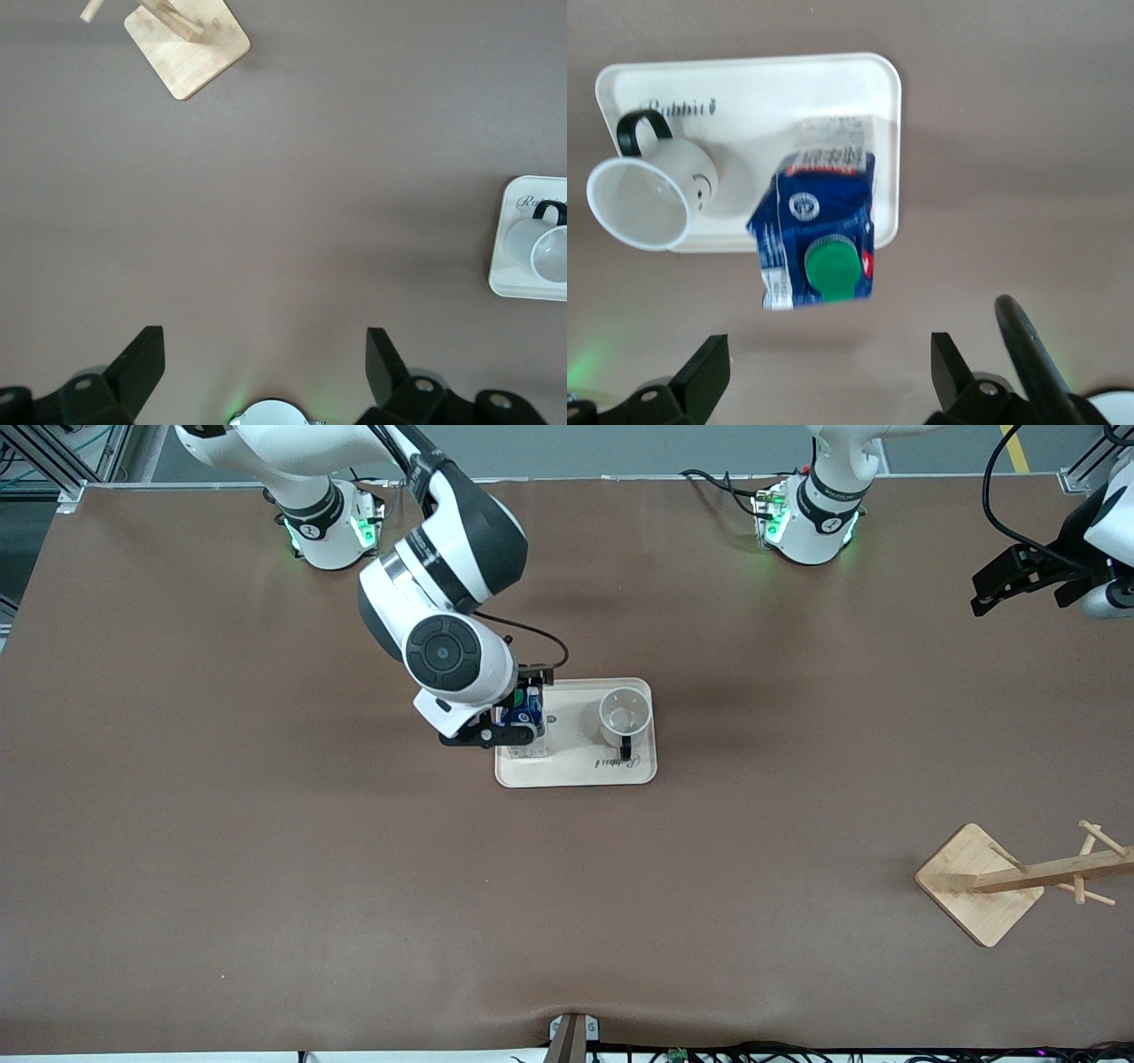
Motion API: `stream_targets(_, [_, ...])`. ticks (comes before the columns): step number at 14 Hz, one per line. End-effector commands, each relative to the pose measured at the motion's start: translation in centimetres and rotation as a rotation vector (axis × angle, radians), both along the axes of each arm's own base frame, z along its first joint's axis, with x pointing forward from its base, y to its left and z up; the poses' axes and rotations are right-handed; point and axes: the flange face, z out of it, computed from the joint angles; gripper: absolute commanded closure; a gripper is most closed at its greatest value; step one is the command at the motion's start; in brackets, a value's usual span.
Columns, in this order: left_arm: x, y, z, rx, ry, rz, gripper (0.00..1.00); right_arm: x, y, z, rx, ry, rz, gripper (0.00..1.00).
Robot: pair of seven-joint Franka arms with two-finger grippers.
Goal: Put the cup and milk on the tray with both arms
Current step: 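Carry the milk carton with the right gripper onto the tray, then open the right gripper and withdraw it from the carton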
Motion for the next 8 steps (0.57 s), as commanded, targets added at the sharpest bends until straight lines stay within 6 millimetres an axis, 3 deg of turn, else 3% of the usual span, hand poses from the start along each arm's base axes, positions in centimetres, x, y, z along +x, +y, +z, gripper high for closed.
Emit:
stream_targets(1, [-0.2,-0.5,-0.1,-0.004,-0.003,0.008,0.0,-0.7,-0.6,2.5,-0.011,-0.015,-0.006,0.0])
stream_targets(3, [-0.3,-0.3,0.2,-0.004,-0.008,0.009,0.0,0.9,-1.6,6.3,0.054,-0.07,-0.022,0.0])
stream_targets(5, [-0.5,-0.2,0.2,-0.004,-0.005,0.009,0.0,2.5,-4.2,8.8,0.105,-0.078,-0.079,0.0])
stream_targets(6, [-0.6,-0.2,0.3,-0.003,-0.005,0.009,0.0,2.9,-6.5,10.6,0.103,-0.078,-0.108,0.0])
stream_targets(8, [-0.8,0.1,0.7,-0.004,-0.01,0.003,0.0,5.4,-12.9,12.6,0.093,-0.066,-0.195,0.0])
